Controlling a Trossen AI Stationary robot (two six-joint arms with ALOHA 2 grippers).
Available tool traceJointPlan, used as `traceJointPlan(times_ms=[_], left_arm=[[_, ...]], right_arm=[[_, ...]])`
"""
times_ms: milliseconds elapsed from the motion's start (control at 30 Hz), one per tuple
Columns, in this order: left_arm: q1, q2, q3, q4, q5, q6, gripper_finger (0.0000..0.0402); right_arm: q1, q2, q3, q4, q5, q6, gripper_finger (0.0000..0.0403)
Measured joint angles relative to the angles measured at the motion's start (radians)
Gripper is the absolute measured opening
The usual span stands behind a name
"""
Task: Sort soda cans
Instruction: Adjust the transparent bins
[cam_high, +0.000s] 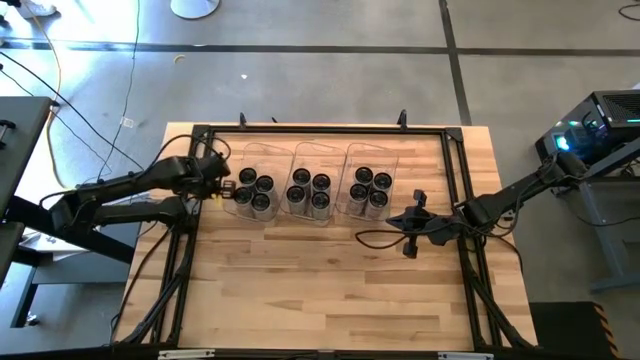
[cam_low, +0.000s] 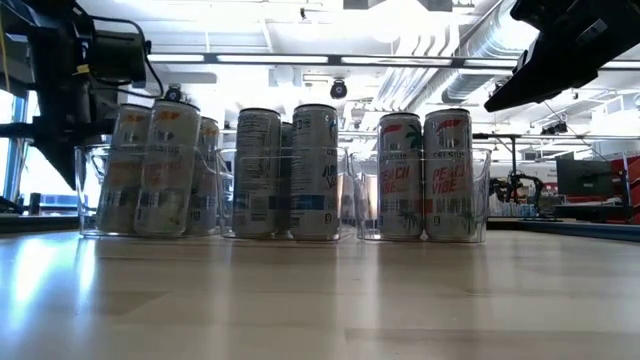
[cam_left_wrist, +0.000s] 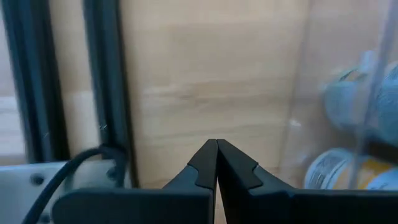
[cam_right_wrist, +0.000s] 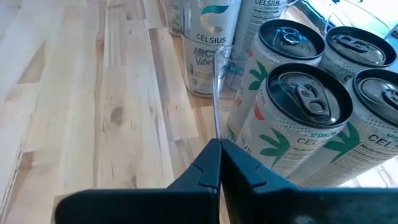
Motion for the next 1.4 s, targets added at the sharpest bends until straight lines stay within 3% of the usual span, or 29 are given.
traceJointPlan(times_ms=[400,633,933,1200,1400], left_arm=[[-0.114,0.068,-0.064,0.208,-0.008,-0.079,0.0000],[-0.090,0.064,-0.066,0.133,-0.058,-0.075,0.0000],[-0.080,-0.010,0.025,-0.046,-0.072,-0.054,0.0000],[-0.107,-0.055,0.127,-0.144,0.112,0.108,0.0000],[-0.166,-0.100,0.231,-0.253,0.112,0.124,0.0000]], right_arm=[[0.000,0.000,0.000,0.000,0.000,-0.002,0.0000],[0.000,0.000,0.000,-0.001,0.000,-0.002,0.0000],[0.000,0.000,0.000,0.000,0.000,0.000,0.0000],[0.000,0.000,0.000,0.000,0.000,0.001,0.0000],[0.000,0.000,0.000,0.001,0.000,0.005,0.0000]])
